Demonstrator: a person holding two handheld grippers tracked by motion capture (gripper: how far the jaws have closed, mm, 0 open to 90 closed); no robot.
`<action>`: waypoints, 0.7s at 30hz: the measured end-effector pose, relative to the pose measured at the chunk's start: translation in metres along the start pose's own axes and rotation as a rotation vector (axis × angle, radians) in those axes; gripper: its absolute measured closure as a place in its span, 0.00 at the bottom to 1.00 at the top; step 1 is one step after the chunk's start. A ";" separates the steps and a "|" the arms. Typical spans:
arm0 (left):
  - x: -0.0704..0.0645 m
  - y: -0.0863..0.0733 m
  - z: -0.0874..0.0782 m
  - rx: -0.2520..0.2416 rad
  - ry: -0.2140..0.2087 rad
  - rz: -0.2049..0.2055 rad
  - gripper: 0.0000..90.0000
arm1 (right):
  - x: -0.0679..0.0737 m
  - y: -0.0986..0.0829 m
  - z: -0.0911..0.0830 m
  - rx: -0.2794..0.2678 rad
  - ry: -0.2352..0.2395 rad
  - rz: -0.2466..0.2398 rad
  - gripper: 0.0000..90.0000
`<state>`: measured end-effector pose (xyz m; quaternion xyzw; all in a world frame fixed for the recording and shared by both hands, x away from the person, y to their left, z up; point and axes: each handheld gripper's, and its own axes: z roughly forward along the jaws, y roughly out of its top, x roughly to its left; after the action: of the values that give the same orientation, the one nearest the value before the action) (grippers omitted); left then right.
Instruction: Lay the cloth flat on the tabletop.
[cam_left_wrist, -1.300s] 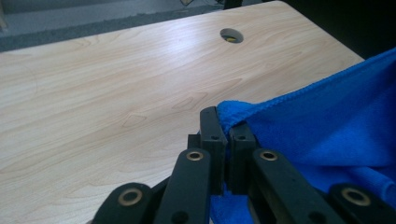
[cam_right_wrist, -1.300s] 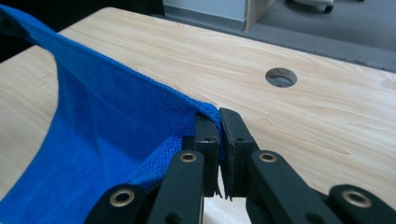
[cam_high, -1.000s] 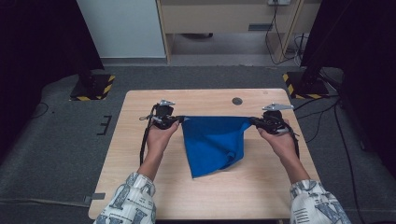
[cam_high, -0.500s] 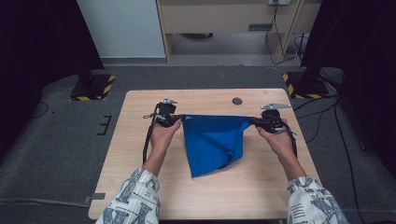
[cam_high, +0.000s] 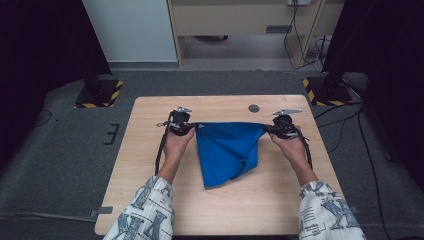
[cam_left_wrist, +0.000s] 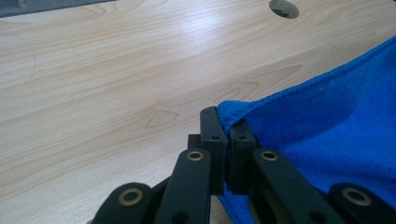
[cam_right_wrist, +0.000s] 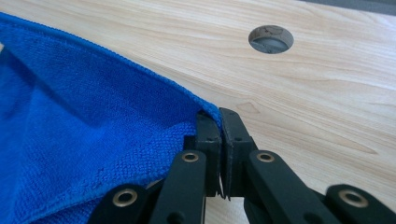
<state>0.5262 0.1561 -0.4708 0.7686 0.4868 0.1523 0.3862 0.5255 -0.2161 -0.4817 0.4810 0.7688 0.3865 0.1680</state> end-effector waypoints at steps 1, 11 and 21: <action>0.000 0.000 0.001 -0.004 0.004 0.003 0.97 | 0.000 0.000 0.003 0.006 -0.001 0.000 0.98; 0.001 0.000 0.004 -0.090 0.030 0.003 0.54 | 0.000 0.003 0.017 0.024 -0.032 0.036 0.72; 0.007 -0.002 0.005 -0.073 0.029 -0.008 0.23 | -0.005 0.010 0.011 -0.014 -0.086 0.077 0.44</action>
<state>0.5310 0.1603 -0.4763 0.7498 0.4895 0.1797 0.4072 0.5408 -0.2135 -0.4815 0.5250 0.7390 0.3772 0.1894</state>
